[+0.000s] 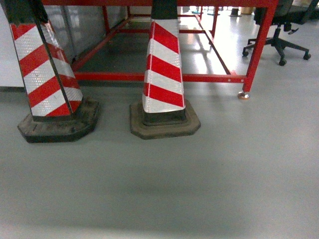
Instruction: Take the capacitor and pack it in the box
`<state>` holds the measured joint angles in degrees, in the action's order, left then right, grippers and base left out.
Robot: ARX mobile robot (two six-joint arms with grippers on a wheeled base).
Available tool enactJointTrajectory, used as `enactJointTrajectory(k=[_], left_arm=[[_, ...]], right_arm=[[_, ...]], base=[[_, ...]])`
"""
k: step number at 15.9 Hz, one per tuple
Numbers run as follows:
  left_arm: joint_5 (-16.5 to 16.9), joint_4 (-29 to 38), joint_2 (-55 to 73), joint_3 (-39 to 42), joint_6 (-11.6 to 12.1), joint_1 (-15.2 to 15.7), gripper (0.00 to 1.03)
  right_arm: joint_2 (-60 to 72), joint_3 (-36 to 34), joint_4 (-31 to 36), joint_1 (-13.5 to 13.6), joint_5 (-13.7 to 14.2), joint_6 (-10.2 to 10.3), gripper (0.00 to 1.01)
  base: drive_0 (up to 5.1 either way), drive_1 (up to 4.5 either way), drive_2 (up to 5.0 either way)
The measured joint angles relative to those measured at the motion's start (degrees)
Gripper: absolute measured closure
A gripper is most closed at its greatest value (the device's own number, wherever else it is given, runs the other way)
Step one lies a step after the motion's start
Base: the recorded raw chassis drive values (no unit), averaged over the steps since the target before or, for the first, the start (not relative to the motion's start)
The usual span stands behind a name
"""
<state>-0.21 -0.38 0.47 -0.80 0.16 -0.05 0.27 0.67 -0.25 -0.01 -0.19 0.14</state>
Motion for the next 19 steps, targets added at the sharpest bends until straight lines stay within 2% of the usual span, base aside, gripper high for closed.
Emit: enactJointTrajectory(k=[4, 19], left_arm=[[0.11, 0.00, 0.00, 0.00, 0.00, 0.00, 0.60], [0.17, 0.02, 0.00, 0.00, 0.00, 0.00, 0.60]], right_arm=[[0.00, 0.00, -0.04, 0.00, 0.04, 0.00, 0.03], [0.00, 0.00, 0.00, 0.00, 0.15, 0.00, 0.03]], base=[[-5.0, 2.47, 2.5], [0.0, 3.90, -3.9]])
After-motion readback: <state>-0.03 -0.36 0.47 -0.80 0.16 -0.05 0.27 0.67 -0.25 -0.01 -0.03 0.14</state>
